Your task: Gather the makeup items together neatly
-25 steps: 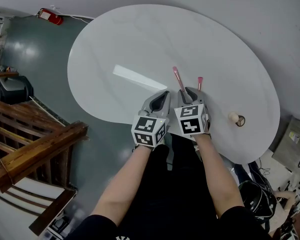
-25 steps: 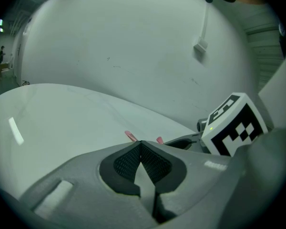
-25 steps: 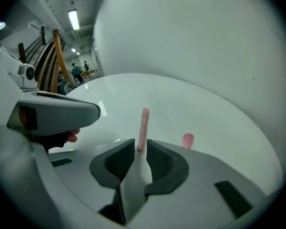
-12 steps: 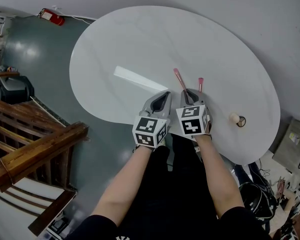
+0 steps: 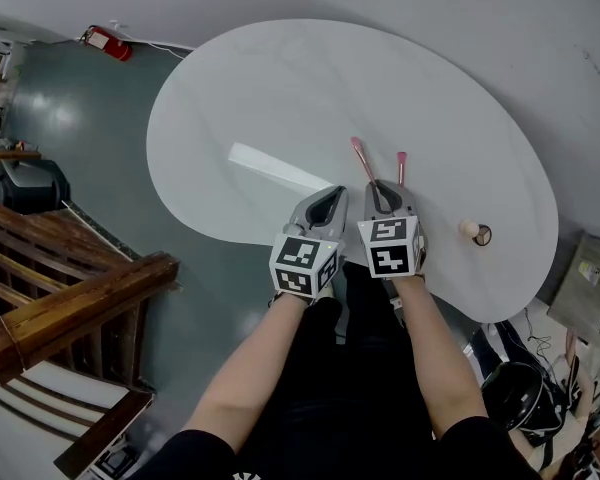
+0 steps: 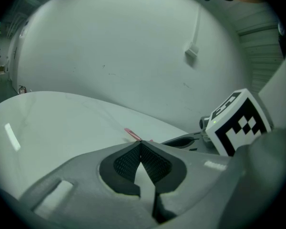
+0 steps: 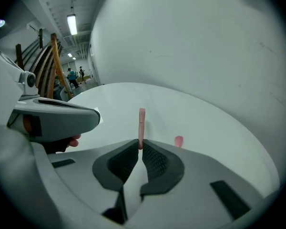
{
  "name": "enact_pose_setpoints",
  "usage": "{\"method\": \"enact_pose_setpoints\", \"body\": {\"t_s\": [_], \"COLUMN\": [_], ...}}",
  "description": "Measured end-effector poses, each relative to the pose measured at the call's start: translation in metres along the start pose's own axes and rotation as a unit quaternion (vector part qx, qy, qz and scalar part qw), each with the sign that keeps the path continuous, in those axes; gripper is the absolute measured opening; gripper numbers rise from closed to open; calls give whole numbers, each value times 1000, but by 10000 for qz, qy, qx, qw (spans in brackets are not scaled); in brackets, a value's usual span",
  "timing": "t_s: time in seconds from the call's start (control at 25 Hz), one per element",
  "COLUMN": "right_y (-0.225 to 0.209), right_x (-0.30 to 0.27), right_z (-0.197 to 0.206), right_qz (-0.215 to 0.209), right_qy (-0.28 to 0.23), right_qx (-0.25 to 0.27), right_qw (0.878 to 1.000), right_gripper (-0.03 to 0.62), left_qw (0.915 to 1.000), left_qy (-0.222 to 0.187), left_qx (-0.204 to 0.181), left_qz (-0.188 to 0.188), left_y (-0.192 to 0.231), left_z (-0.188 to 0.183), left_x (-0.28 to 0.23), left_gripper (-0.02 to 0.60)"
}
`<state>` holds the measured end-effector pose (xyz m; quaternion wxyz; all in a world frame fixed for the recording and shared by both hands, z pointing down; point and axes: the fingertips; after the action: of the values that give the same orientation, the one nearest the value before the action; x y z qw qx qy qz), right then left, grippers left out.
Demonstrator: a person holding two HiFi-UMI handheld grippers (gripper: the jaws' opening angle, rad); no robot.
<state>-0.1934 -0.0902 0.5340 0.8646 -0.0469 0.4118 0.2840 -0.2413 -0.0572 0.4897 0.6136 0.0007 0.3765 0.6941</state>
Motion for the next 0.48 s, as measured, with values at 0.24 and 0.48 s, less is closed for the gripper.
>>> {"method": "enact_pose_setpoints", "body": {"t_s": [0.24,0.48], "right_y": [10,20], "right_x": [23,50], "right_z": [-5,-7], "right_qz": [148,313], "right_qy": [-160,-282], "right_qx": [-87,-201], "right_qw": [9997,9989], "right_gripper": [37,37], "left_qw": [9998,9993], "left_qy": [-65,-152], "left_qx": [-89,-167], "left_qz": [140,287], "left_y": [-11,-24], "left_z": [-1,-5], "left_x": [18,40], "left_gripper": [8,8]}}
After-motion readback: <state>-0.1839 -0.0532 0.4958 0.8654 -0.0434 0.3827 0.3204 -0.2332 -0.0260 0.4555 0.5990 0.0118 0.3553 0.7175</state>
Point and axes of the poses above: the fingertips, and each gripper's own axes: x backward along the fingers, y to its left, z out of its underside, and after that the axes turned 14 degrees about x, right-handed
